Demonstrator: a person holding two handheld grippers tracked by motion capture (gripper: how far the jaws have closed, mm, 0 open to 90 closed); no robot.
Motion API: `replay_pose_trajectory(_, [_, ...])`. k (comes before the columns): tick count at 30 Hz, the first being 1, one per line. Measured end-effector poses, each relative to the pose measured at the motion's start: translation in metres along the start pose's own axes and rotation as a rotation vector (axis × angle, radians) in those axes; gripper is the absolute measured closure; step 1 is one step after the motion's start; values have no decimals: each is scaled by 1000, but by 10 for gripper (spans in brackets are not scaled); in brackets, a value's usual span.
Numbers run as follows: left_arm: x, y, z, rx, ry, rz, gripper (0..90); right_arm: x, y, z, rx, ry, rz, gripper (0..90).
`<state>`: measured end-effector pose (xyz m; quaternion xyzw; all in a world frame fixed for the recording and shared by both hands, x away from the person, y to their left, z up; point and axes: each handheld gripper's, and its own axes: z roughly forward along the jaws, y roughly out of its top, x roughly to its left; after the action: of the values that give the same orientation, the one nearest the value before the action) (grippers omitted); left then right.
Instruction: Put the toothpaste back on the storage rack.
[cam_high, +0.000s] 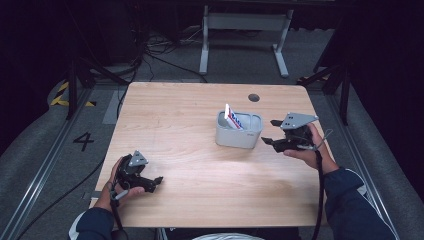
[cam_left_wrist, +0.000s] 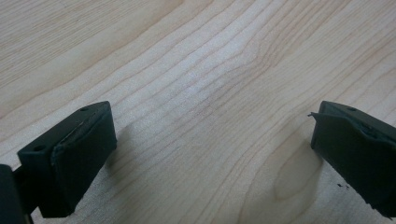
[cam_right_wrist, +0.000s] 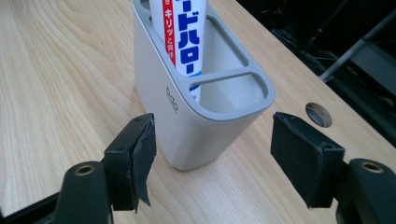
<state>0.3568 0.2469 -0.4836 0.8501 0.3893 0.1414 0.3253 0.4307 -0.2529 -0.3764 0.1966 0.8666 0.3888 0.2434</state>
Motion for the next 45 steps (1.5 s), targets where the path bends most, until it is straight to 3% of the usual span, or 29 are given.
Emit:
replay_pose_trajectory(17, [0,0,0,-1,2,5,5,9,-36,-12,88,-37,-2,307])
replay_pose_trajectory(27, [0,0,0,-1,1,3,5,16,-63,-21,105,-73,8,300])
replay_pose_trajectory(34, [0,0,0,1,3,7,5,18,-87,-29,88,-104,68,265])
replay_pose_trajectory(45, [0,0,0,-1,1,2,5,20,-126,-41,105,-96,162,257])
